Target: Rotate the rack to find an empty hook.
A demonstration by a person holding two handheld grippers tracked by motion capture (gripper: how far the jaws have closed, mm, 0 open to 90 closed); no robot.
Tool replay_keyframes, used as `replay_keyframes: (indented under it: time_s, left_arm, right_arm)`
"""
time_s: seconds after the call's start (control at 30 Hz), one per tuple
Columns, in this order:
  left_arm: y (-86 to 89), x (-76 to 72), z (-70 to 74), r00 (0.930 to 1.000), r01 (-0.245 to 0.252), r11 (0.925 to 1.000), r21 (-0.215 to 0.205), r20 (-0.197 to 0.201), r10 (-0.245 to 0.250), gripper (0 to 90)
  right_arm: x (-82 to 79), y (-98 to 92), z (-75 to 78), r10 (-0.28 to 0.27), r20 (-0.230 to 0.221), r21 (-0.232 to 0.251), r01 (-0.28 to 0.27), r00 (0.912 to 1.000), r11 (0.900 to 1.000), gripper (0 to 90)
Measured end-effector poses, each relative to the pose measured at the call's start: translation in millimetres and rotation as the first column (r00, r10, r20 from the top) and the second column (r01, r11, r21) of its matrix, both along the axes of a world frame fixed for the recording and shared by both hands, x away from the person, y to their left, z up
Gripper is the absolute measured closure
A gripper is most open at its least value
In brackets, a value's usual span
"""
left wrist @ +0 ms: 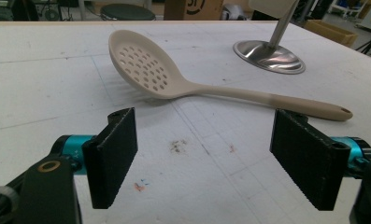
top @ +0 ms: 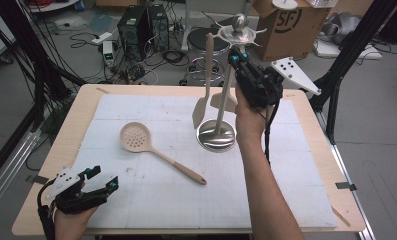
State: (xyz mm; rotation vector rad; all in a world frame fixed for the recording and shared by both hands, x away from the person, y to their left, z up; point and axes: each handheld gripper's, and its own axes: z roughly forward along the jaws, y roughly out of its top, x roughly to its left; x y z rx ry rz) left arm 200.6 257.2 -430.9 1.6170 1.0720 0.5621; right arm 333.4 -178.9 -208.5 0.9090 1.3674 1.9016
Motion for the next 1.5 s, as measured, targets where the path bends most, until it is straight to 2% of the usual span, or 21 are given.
replay_keyframes:
  time_s: [0.4, 0.73, 0.87, 1.1, 1.23, 1.5]
  left_arm:
    - [-0.1, -0.3, 0.2, 1.0, -0.002, 1.0, -0.003, 0.0, 0.002, 23.8]
    - [1.0, -1.1, 0.6, 1.0, -0.003, 1.0, -0.006, 0.003, 0.003, 23.8]
    - [1.6, -1.8, 1.0, 1.0, -0.007, 0.9999, -0.01, 0.006, 0.007, 23.8]
    - [1.0, -1.6, 0.6, 1.0, -0.005, 1.0, -0.005, 0.004, 0.005, 23.8]
    - [0.9, -1.3, 0.1, 1.0, -0.006, 1.0, -0.004, 0.0, 0.006, 23.8]
    - [0.0, -0.5, 0.0, 1.0, -0.001, 1.0, -0.003, 0.003, 0.001, 23.8]
  right_arm:
    - [1.6, 4.1, 1.7, 0.004, -0.007, -0.017, -0.004, 1.0, 1.0, 89.6]
    - [-0.5, 4.4, 0.9, -0.017, -0.011, -0.001, 0.017, 0.9998, 1.0, 89.6]
    - [-1.8, 3.6, -3.5, -0.027, -0.017, 0.013, 0.027, 0.9995, 1.0, 89.5]
    - [-5.0, 4.6, -14.4, -0.013, -0.039, -0.014, 0.012, 0.9991, 1.0, 87.7]
    - [-6.2, 5.8, -17.9, -0.002, -0.049, -0.031, 0.0, 0.9988, 1.0, 76.1]
    - [-8.3, 5.8, -23.9, 0.009, -0.067, -0.031, -0.011, 0.9977, 0.999, 66.0]
